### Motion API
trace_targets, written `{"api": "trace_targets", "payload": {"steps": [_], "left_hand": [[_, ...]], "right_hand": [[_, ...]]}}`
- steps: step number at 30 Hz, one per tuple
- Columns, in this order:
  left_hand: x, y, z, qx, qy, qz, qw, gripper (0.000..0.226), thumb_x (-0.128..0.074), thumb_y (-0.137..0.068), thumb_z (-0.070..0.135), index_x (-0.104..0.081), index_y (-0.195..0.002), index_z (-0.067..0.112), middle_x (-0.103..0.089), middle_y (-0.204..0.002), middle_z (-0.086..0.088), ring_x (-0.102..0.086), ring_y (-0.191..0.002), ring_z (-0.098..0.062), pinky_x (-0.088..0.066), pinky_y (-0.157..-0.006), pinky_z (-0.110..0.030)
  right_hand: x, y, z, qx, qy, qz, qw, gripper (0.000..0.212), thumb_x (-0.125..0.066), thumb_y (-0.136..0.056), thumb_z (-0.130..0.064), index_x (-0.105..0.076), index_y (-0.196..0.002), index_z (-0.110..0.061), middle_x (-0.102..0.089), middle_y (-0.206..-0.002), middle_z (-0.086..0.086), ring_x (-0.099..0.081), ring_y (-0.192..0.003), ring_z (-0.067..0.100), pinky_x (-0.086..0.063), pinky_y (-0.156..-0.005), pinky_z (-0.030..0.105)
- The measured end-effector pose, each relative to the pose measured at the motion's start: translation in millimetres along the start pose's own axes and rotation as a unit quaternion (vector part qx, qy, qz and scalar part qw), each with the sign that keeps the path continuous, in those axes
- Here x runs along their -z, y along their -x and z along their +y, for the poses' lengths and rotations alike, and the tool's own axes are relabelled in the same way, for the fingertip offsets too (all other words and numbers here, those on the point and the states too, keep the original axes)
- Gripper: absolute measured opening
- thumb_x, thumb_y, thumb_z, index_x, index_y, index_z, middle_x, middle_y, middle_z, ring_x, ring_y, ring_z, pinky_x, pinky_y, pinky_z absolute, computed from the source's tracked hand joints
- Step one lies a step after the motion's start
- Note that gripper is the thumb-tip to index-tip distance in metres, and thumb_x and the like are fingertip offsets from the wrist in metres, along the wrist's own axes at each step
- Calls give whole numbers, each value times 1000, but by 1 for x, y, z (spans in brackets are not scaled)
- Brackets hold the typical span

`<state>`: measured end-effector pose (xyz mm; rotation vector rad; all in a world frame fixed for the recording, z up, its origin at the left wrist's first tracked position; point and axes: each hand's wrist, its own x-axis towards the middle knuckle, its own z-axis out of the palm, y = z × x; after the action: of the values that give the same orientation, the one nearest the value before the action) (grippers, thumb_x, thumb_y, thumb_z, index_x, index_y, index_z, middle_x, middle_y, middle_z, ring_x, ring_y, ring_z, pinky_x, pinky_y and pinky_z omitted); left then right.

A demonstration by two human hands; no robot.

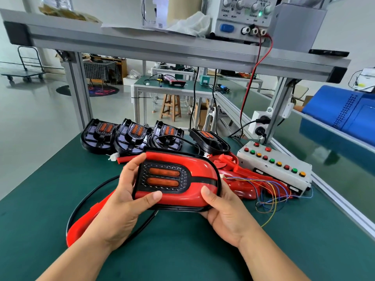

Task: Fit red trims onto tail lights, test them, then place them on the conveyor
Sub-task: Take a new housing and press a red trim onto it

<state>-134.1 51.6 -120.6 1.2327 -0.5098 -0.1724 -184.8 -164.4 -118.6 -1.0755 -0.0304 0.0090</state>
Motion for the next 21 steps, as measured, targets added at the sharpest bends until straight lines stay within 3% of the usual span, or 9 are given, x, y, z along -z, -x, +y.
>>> {"api": "trace_targets", "payload": {"steps": [3, 5, 8, 11, 15, 18, 21], "left_hand": [[1, 0, 0, 9, -4, 17, 1000, 97, -90, -56, 24, -39, -131, 60, -60, -132, 15, -62, -118, -11, -54, -84, -18], [-1, -1, 1, 28, 2, 6, 1000, 108, -95, -53, 32, -33, -138, 54, -61, -133, 14, -60, -121, -10, -52, -86, -17], [-1, -1, 4, 31, -10, -38, 999, 90, -85, -70, 25, -37, -146, 38, -63, -134, -2, -58, -125, -20, -49, -99, -24], [5, 1, 10, 53, -1, -73, 996, 81, -71, -79, 28, -32, -149, 41, -56, -142, 2, -51, -133, -16, -34, -111, -35], [12, 3, 14, 75, 21, -115, 990, 73, -65, -86, 19, -34, -148, 42, -56, -143, -1, -54, -130, -21, -50, -98, -30], [10, 3, 10, 66, 10, -90, 994, 73, -60, -86, 7, -36, -146, 41, -60, -137, -4, -58, -126, -23, -53, -91, -27], [11, 2, 9, 63, 14, -73, 995, 74, -58, -84, 6, -36, -145, 40, -61, -136, -5, -58, -125, -24, -54, -93, -29]], "right_hand": [[1, 1, -2, -18, -1, -5, 1000, 54, -69, -79, -7, -52, -131, -13, -67, -122, 20, -69, -103, 32, -60, -78, 41], [2, 1, -3, -18, -7, 1, 1000, 54, -67, -78, -8, -53, -130, -13, -67, -121, 20, -69, -101, 32, -60, -76, 42], [1, 1, -3, 4, -17, 0, 1000, 48, -66, -80, -9, -57, -127, -12, -67, -120, 21, -69, -102, 34, -59, -75, 41], [3, 1, -4, 27, -39, -3, 999, 46, -66, -81, -6, -57, -127, -9, -66, -120, 23, -68, -103, 36, -59, -77, 42], [5, 1, -6, 29, -33, -11, 999, 62, -76, -76, -10, -52, -132, -10, -65, -124, 23, -66, -109, 37, -58, -83, 46], [2, 2, -4, 3, 22, -10, 1000, 76, -83, -63, -16, -49, -131, -18, -69, -118, 17, -68, -105, 35, -58, -86, 49], [0, 4, -3, -16, 38, -6, 999, 79, -86, -61, -19, -48, -131, -23, -71, -114, 13, -69, -102, 32, -59, -82, 44]]}}
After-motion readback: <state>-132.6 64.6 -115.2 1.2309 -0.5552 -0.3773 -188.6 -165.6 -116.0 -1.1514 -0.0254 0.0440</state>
